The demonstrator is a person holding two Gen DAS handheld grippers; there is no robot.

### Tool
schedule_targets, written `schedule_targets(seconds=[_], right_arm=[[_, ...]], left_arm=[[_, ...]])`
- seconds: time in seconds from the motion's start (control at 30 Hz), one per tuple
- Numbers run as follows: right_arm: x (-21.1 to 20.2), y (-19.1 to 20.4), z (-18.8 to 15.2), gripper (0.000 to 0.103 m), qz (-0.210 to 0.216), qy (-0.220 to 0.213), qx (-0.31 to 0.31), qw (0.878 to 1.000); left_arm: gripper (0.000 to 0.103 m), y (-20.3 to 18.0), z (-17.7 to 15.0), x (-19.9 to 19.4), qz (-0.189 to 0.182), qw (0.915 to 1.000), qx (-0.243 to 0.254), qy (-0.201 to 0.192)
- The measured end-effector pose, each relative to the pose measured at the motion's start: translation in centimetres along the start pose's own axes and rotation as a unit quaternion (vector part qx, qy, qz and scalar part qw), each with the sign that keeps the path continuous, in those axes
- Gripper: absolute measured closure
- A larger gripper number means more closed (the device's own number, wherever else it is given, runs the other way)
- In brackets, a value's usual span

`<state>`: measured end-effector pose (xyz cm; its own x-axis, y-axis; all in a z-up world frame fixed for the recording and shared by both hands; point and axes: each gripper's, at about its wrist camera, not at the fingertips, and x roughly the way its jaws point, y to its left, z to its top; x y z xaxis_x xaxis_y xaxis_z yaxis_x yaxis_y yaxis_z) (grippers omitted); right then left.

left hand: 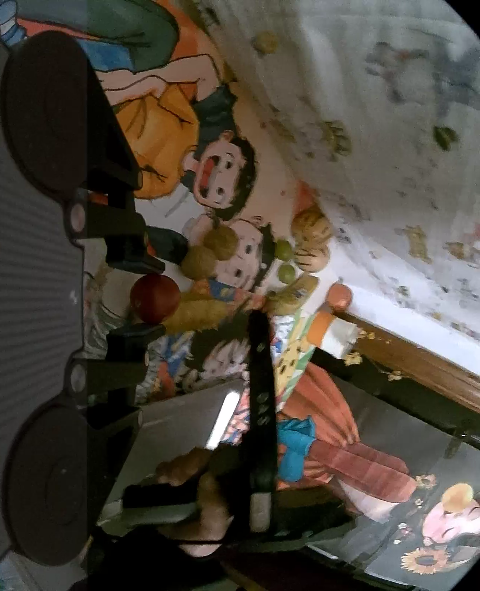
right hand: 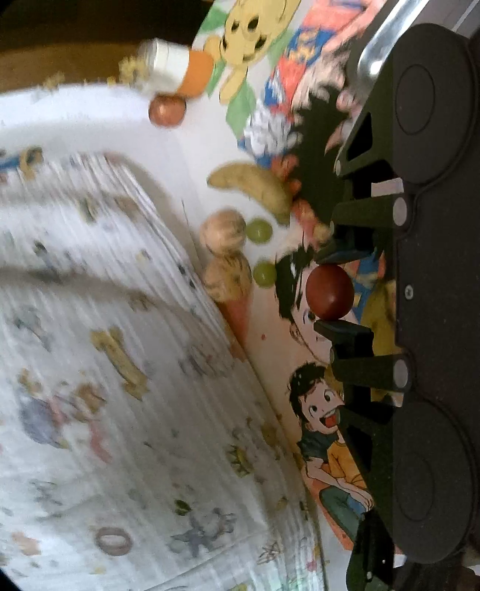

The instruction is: Organize fruits

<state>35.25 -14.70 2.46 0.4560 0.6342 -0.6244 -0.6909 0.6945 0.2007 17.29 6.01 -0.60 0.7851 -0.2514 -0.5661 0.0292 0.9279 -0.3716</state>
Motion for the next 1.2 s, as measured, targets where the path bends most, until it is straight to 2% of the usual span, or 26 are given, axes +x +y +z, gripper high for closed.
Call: schedule_targets(seconds=[0.2,0.33,0.53,0.77,0.97,1.2], right_arm=[[-4.1,-3.6,-0.7,0.068,-0.046,-0.026,0.029,0.998],[-6.3,-6.3,-1.9,0.069,-0.081,-0.033,0.050,0.995],[-7.8,-9.9,-4.0,0.069,-0.130,-0.023,0.072,0.989],[-7.8,-12.5,-6.3,0.069,-0.172,-0.005,0.088,0.981],[-7.4,-13.4,-7.3,0.069,-0.185,0.005,0.094,0.978],[-7.0,-13.4,-7.5,0.068,-0.184,0.010,0.091,0.979]], left_arm=[[0.072,-3.1,1.5,0.8,-0.002,0.9995,0.001,-0.033],[0.072,-6.0,2.5,2.5,-0.015,0.9991,0.010,-0.039],[0.072,-10.2,3.2,6.2,-0.043,0.9984,0.029,-0.021],[0.071,-13.5,2.1,10.4,-0.048,0.9967,0.063,0.015],[0.071,-14.6,1.5,12.4,-0.038,0.9949,0.086,0.036],[0.071,-14.5,1.1,13.3,-0.034,0.9944,0.087,0.049]])
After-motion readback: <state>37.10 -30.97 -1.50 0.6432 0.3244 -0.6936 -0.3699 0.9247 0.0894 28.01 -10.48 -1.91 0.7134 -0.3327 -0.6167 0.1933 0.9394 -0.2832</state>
